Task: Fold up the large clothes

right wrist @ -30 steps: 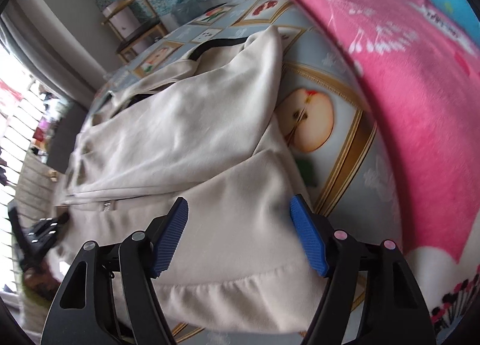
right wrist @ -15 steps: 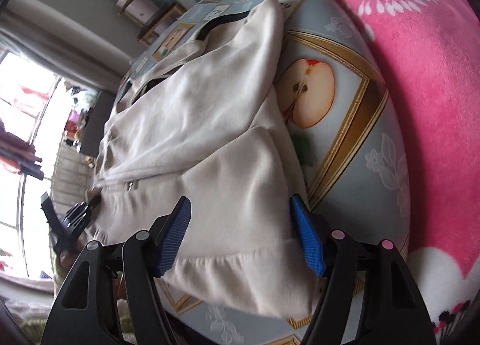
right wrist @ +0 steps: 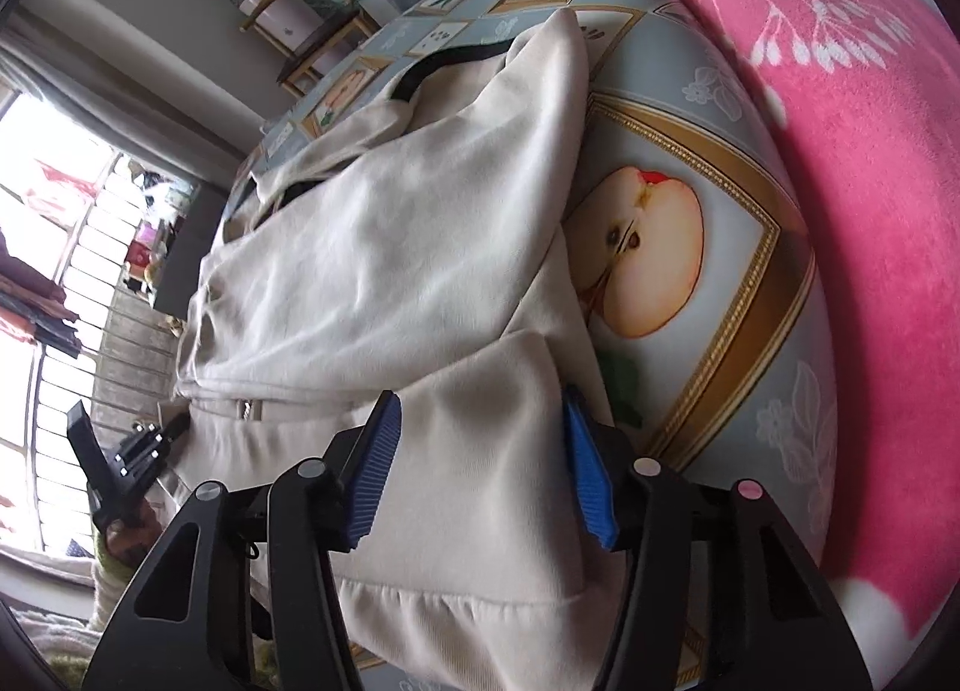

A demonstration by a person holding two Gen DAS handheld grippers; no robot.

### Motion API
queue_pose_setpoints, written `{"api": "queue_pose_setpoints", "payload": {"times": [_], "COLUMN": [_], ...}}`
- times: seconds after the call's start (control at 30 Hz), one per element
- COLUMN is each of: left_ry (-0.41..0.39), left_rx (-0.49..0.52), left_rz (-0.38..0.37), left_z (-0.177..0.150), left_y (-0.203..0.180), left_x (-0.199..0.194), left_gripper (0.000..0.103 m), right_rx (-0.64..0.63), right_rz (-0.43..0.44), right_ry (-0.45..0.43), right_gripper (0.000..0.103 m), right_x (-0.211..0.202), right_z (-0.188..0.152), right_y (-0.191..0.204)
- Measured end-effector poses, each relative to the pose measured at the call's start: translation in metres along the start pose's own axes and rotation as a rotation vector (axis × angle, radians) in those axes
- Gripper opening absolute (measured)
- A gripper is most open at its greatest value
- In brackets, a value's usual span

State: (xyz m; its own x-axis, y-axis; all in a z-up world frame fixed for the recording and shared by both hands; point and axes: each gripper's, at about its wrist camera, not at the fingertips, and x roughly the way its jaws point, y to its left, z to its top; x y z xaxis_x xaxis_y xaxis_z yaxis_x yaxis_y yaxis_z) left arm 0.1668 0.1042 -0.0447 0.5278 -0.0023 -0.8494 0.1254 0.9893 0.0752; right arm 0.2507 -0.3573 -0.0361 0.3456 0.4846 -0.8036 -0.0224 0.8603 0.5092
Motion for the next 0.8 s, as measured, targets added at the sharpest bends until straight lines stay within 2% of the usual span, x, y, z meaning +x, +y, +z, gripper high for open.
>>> {"api": "queue_pose_setpoints", "payload": {"times": [0.17,0.27,0.5,0.6,0.73,0.8], "left_ry": [0.001,0.000,-0.003,-0.003,-0.003,-0.003], "left_rx": [0.004,0.005,0.003,0.005,0.003,0.004], "left_rz": [-0.001,-0.001,-0.005,-0.004,-0.004,-0.004], "left_z": [0.000,-0.001,-0.001,-0.001,-0.001,-0.001], "left_y": [0.000,0.000,0.000,0.000,0.000,0.000], "left_x": [0.000,0.000,-0.001,-0.001,-0.001,-0.001], "left_gripper": [0.012,0.012,0.012,0.012,0.012,0.012], "right_rx": [0.033,0.033,-0.018,-0.044,-0.043,-0.065], "right_rz": [0.044,0.092,0.101,0.095,0.033,-0.024], "right_ry": [0.000,0.059,0.147,0.144,0.100,0.078], "right_gripper": [0.052,0.052,0.052,0.052,0.039,0.035], "right_x": [0.003,0.005,-0.004,-0.005,0.004,0.007], "right_z": [0.003,0.000,-0.016,-0.018,-0.012,-0.011], "right_y": [-0.006,-0.007,-0.007,-0.005,0.002,0.009]}}
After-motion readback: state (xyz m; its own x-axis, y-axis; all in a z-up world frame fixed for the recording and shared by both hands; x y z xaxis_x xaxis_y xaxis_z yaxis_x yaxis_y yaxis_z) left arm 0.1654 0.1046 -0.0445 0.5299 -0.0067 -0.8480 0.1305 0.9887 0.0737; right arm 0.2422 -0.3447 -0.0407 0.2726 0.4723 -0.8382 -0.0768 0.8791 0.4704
